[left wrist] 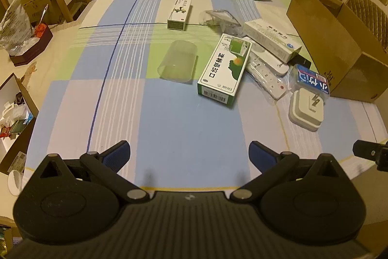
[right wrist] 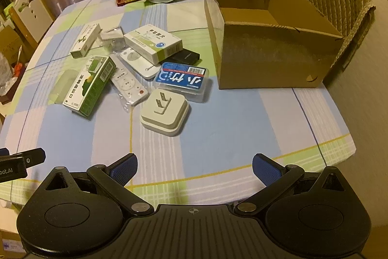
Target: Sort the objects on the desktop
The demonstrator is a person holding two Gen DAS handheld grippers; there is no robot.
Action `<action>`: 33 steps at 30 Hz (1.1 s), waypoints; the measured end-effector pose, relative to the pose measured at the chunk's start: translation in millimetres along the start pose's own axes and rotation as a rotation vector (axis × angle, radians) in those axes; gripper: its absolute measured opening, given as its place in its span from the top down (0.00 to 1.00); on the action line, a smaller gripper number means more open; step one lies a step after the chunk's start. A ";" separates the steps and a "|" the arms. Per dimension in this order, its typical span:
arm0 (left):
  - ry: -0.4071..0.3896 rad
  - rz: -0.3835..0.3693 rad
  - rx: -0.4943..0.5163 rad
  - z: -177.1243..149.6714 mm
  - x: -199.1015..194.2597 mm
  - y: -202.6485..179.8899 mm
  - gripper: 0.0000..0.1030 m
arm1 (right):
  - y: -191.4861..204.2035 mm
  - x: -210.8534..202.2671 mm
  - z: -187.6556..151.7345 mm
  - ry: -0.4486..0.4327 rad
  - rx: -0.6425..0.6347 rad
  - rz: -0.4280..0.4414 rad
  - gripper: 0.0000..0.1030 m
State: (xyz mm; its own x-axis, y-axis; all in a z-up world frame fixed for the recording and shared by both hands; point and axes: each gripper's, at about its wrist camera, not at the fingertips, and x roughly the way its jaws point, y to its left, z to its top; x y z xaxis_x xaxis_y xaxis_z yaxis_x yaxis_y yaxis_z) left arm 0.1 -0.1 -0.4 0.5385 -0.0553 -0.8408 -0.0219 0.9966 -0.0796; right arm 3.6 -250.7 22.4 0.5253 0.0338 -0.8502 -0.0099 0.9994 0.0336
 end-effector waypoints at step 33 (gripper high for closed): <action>0.036 -0.006 0.034 -3.3 7.8 0.0 0.01 | 8.7 5.7 0.4 -0.036 -0.112 0.020 0.00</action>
State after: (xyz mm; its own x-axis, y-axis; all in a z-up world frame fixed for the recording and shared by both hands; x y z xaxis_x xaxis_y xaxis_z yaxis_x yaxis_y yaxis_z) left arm 1.5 -0.7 -8.8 0.5078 -0.0629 -0.8592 0.0099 0.9977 -0.0672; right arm 6.9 -241.8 18.0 0.5540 0.0552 -0.8307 -0.1149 0.9933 -0.0106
